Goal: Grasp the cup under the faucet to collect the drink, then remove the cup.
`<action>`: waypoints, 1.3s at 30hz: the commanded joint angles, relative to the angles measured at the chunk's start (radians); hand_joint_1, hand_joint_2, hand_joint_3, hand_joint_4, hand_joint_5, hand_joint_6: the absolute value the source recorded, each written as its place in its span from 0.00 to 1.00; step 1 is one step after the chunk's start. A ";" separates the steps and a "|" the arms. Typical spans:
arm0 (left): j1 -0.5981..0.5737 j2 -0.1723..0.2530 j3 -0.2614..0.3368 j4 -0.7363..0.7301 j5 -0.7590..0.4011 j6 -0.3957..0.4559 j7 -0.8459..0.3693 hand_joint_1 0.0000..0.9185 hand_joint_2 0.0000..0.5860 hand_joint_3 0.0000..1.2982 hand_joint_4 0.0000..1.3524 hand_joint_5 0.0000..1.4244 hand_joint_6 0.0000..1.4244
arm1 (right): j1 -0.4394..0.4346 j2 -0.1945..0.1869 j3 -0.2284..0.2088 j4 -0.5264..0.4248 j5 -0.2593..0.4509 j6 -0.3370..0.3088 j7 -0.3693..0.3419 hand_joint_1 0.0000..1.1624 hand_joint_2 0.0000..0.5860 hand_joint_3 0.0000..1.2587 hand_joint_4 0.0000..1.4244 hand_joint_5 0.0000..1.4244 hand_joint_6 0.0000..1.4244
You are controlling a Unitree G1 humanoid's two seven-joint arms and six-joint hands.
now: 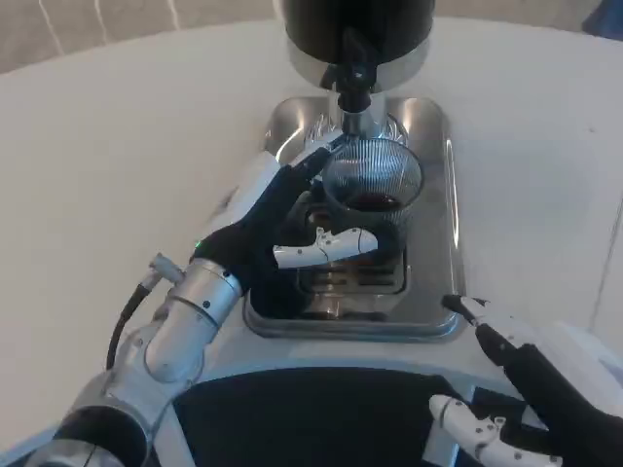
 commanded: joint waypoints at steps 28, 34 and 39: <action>0.024 -0.053 -0.039 -0.004 0.044 0.052 0.159 0.55 0.18 0.36 0.36 0.52 0.29 | 0.023 0.001 -0.028 0.003 0.016 0.019 -0.009 0.38 0.76 0.06 0.00 0.00 0.00; 0.039 -0.057 -0.038 -0.010 0.049 0.047 0.216 0.57 0.16 0.48 0.49 0.63 0.33 | 0.017 -0.002 -0.029 0.004 0.015 0.020 -0.006 0.40 0.74 0.06 0.00 0.00 0.00; 0.052 -0.058 -0.039 -0.019 0.056 0.039 0.275 0.58 0.18 0.61 0.63 0.74 0.37 | 0.013 -0.002 -0.030 0.004 0.014 0.021 -0.004 0.41 0.74 0.06 0.00 0.00 0.00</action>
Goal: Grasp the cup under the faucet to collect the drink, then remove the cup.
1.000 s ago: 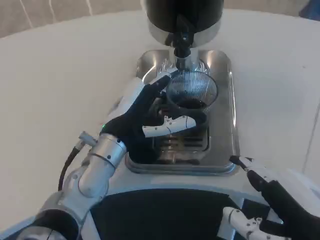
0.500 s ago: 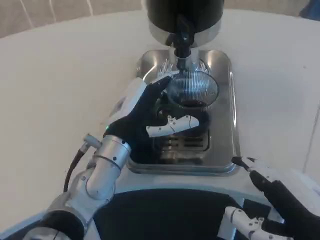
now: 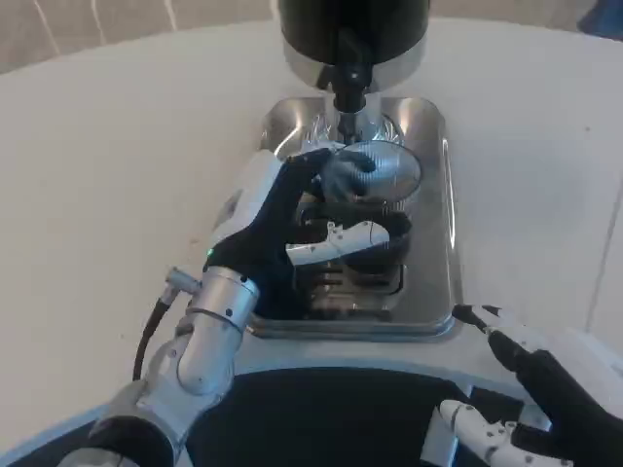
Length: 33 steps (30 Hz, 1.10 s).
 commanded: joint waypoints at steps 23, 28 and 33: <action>0.080 0.095 0.025 -0.087 -0.009 -0.113 0.046 0.61 0.12 0.73 0.81 0.90 0.42 | -0.026 0.001 0.006 -0.015 -0.012 0.008 0.007 0.41 0.72 0.06 0.00 0.00 0.00; 0.096 0.131 0.040 -0.108 -0.019 -0.148 0.021 0.62 0.12 0.73 0.82 0.90 0.42 | -0.041 0.004 0.011 -0.010 -0.014 0.009 0.007 0.41 0.72 0.06 0.00 0.00 0.00; 0.113 0.156 0.058 -0.122 -0.018 -0.169 0.001 0.61 0.11 0.74 0.82 0.90 0.43 | -0.052 0.002 0.014 -0.002 -0.015 0.009 0.002 0.40 0.73 0.06 0.00 0.00 0.00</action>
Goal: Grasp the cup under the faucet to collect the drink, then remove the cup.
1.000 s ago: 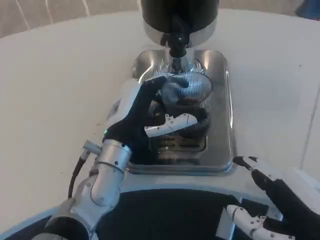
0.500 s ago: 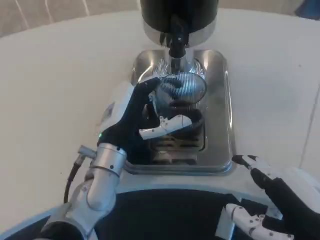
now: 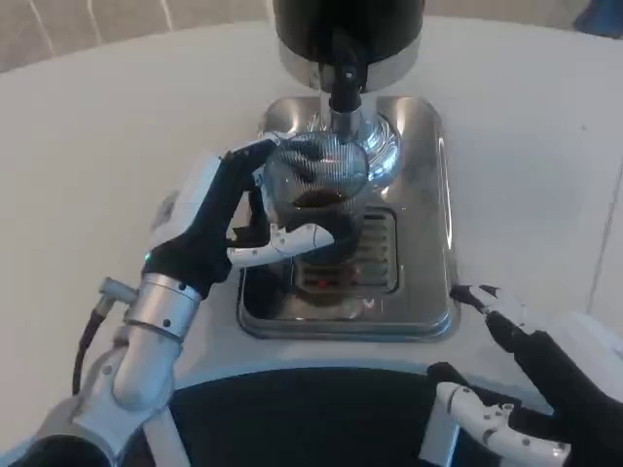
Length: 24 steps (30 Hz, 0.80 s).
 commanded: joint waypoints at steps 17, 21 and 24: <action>0.133 0.153 0.067 -0.117 -0.044 -0.137 -0.132 0.62 0.08 0.73 0.81 0.89 0.43 | -0.068 -0.103 -0.075 0.048 0.074 -0.041 -0.084 0.38 0.73 0.05 0.00 0.00 0.00; 0.166 0.176 0.092 -0.157 -0.074 -0.150 -0.177 0.62 0.08 0.73 0.81 0.89 0.43 | -0.078 -0.139 -0.101 0.043 0.100 -0.049 -0.093 0.38 0.73 0.05 0.00 0.00 0.00; 0.198 0.191 0.116 -0.199 -0.111 -0.158 -0.219 0.63 0.07 0.73 0.81 0.89 0.43 | -0.092 -0.172 -0.105 0.041 0.112 -0.066 -0.091 0.36 0.75 0.04 0.00 0.00 0.00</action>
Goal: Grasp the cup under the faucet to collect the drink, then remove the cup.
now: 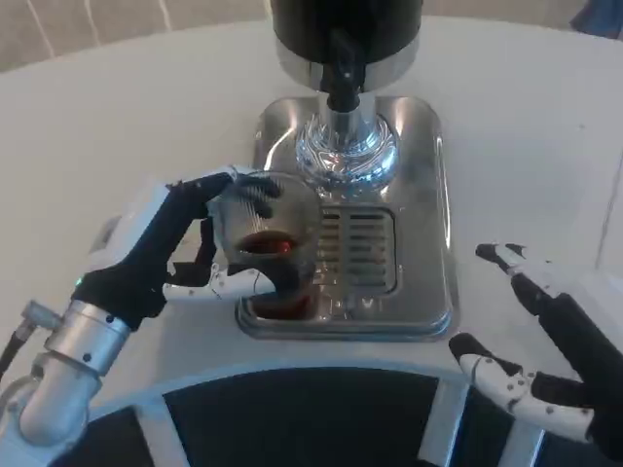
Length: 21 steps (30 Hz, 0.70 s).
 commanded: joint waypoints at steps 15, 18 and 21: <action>0.262 0.070 0.132 -0.381 -0.180 -0.017 -0.184 0.62 0.06 0.73 0.81 0.89 0.43 | -0.053 -0.123 0.036 -0.023 0.044 -0.096 0.015 0.34 0.75 0.02 0.00 0.00 0.00; 0.313 0.076 0.152 -0.446 -0.204 -0.008 -0.212 0.62 0.05 0.73 0.81 0.89 0.43 | -0.051 -0.134 0.050 -0.039 0.040 -0.108 0.028 0.34 0.75 0.02 0.00 0.00 0.00; 0.358 0.079 0.171 -0.506 -0.226 0.007 -0.237 0.63 0.05 0.73 0.82 0.89 0.43 | -0.049 -0.141 0.064 -0.053 0.030 -0.117 0.040 0.33 0.76 0.00 0.00 0.00 0.00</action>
